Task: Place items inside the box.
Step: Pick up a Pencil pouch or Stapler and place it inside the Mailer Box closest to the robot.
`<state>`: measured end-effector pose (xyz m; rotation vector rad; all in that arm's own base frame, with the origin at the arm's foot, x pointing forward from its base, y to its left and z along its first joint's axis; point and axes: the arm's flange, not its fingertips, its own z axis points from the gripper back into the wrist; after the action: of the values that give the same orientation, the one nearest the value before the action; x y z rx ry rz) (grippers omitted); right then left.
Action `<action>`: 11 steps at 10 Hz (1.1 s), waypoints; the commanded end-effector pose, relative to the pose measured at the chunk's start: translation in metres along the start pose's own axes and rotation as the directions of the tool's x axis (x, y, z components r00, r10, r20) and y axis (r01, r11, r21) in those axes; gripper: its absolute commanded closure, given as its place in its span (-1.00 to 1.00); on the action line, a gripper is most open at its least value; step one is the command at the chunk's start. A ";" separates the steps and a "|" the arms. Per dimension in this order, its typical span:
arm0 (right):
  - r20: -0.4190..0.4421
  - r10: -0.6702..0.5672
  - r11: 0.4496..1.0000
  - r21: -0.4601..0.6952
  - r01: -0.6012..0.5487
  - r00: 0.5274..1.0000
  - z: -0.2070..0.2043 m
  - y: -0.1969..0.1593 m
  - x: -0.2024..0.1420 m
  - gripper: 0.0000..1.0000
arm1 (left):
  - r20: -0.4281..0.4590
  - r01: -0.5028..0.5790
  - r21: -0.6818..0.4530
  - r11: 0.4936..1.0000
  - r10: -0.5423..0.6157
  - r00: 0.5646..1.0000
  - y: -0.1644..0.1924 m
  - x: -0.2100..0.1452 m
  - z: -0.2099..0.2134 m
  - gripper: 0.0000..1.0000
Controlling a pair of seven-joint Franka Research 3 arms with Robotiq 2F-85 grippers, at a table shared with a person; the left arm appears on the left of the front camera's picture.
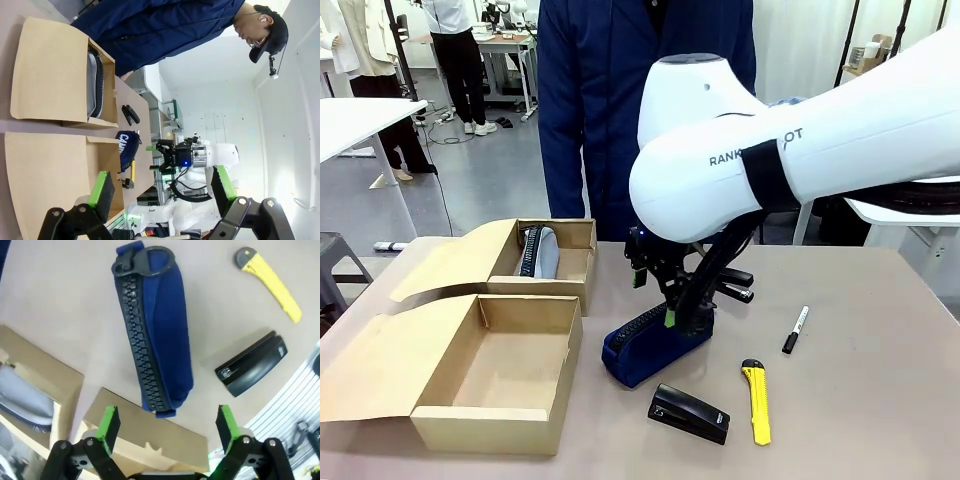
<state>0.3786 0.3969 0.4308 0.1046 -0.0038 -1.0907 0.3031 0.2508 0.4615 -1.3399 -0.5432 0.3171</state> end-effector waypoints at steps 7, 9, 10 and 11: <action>0.106 -0.031 0.998 -0.052 0.036 0.994 -0.057 0.039 0.008 -1.00 | -0.004 0.019 -0.012 1.000 -0.019 1.000 -0.002 -0.002 0.001 -1.00; 0.140 -0.026 0.992 -0.121 0.043 0.990 -0.077 0.041 0.006 -1.00 | -0.004 0.019 -0.012 1.000 -0.019 1.000 -0.002 -0.002 0.001 -1.00; 0.146 -0.013 0.992 -0.125 0.032 0.989 -0.082 0.040 0.005 -1.00 | -0.004 0.019 -0.012 1.000 -0.019 1.000 -0.002 -0.002 0.001 -1.00; 0.149 0.022 0.992 -0.124 -0.003 0.989 -0.084 0.038 0.003 0.18 | -0.004 0.019 -0.012 1.000 -0.019 1.000 -0.002 -0.002 0.001 -1.00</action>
<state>0.4147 0.4151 0.3428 -0.0843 -0.0303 -1.0846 0.3031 0.2508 0.4616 -1.3402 -0.5431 0.3169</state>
